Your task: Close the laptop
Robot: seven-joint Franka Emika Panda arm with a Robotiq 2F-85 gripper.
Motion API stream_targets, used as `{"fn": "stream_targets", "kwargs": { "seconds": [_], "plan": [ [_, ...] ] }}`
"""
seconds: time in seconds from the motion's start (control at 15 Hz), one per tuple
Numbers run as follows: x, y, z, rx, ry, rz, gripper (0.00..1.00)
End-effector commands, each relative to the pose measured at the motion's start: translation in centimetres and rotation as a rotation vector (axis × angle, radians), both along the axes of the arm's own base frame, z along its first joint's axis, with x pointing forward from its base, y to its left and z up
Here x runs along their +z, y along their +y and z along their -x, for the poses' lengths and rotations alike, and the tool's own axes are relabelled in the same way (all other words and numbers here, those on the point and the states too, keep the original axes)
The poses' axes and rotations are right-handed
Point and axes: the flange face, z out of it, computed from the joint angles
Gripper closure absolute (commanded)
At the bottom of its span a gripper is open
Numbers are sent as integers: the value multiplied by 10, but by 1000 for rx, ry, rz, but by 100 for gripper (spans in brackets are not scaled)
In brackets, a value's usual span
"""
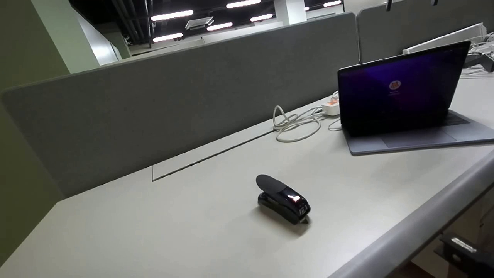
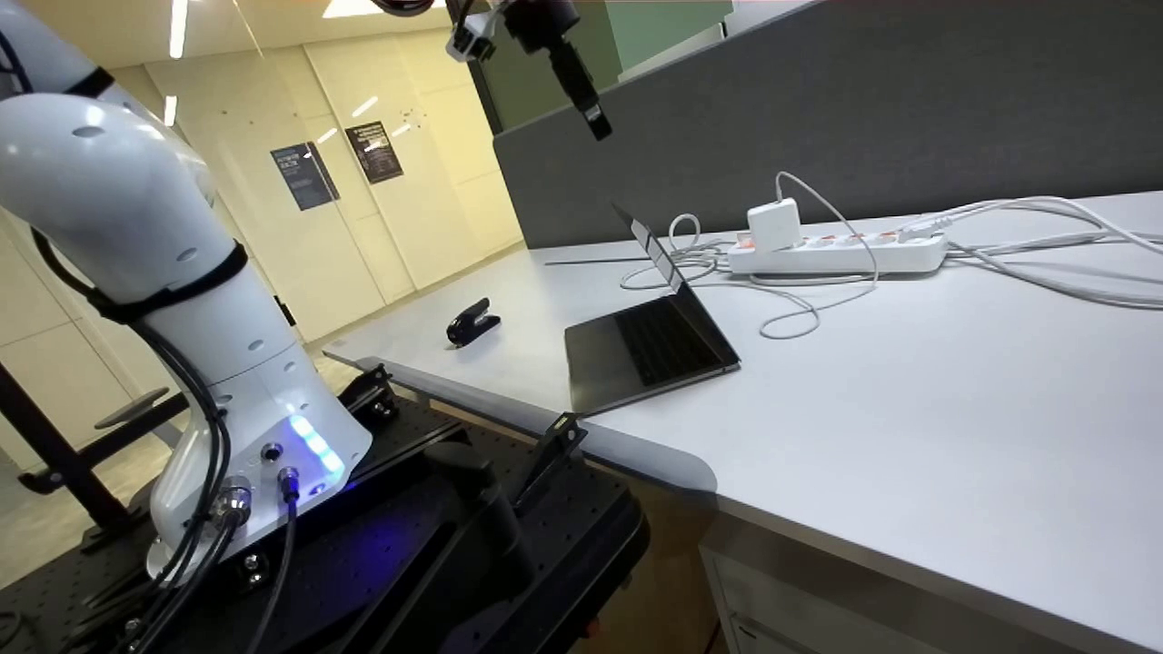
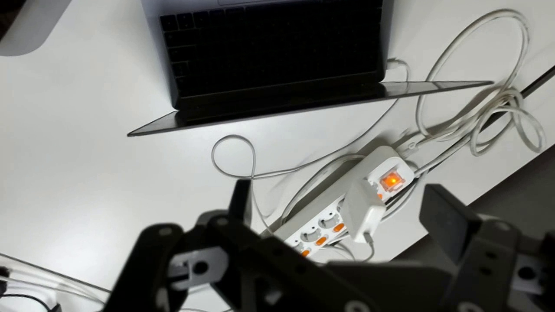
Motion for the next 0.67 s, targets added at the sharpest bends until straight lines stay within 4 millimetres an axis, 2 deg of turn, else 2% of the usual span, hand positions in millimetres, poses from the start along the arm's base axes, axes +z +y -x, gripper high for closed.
{"fn": "stream_targets", "kwargs": {
  "seconds": [0.0, 0.27, 0.6],
  "plan": [
    [-11, -26, -23, -69, 52, -19, 0],
    [-36, -32, -47, -59, 123, -74, 0],
    [-60, -23, -74, -37, 182, -98, 0]
  ]
}}
